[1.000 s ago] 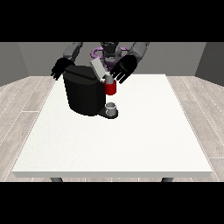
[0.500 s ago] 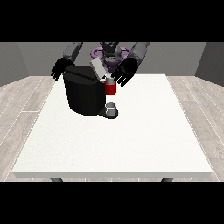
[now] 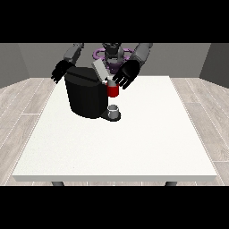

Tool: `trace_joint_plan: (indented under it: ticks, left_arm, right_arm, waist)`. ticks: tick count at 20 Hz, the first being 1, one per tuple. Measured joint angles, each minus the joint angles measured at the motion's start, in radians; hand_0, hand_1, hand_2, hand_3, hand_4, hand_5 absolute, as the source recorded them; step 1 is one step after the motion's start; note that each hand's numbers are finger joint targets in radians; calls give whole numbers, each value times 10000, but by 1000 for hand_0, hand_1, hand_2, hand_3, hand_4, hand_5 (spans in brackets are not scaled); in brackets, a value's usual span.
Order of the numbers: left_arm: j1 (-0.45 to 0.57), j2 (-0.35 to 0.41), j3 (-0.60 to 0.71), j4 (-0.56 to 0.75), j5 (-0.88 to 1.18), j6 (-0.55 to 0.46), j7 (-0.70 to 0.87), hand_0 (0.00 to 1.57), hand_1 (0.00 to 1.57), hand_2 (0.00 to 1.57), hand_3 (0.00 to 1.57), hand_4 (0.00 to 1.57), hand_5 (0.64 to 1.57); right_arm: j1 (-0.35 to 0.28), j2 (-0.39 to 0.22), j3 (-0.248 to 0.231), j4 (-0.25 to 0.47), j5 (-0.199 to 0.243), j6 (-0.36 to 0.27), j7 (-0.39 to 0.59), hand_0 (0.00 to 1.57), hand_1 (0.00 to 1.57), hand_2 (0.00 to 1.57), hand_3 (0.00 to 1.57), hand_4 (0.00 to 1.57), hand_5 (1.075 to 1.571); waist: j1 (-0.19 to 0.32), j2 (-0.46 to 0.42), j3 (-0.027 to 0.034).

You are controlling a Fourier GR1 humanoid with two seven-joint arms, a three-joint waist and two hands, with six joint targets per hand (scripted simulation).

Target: Insert the coffee pod into the coffee machine and close the lid

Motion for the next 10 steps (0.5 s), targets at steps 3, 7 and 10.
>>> trace_joint_plan:
  ticks: [3, 7, 10]
  left_arm:
    - [111, -11, -45, -31, -66, 58, -194, 1066, 1066, 1116, 945, 380, 1571]
    - [56, 120, -63, -11, -152, -46, -296, 1073, 1073, 1125, 967, 364, 1571]
    - [19, 140, -75, -37, -229, -1, -305, 1018, 1018, 1086, 904, 369, 1571]
  right_arm:
    - [82, -9, -54, -14, -19, -51, 45, 0, 0, 0, 0, 380, 1571]
    - [3, -115, -144, -23, -73, -16, 94, 0, 0, 0, 0, 438, 1571]
    - [92, 18, -81, 35, -6, -96, -196, 0, 0, 0, 0, 434, 1571]
  waist:
    - [52, -41, 6]
    - [76, -14, 9]
    - [87, 28, 7]
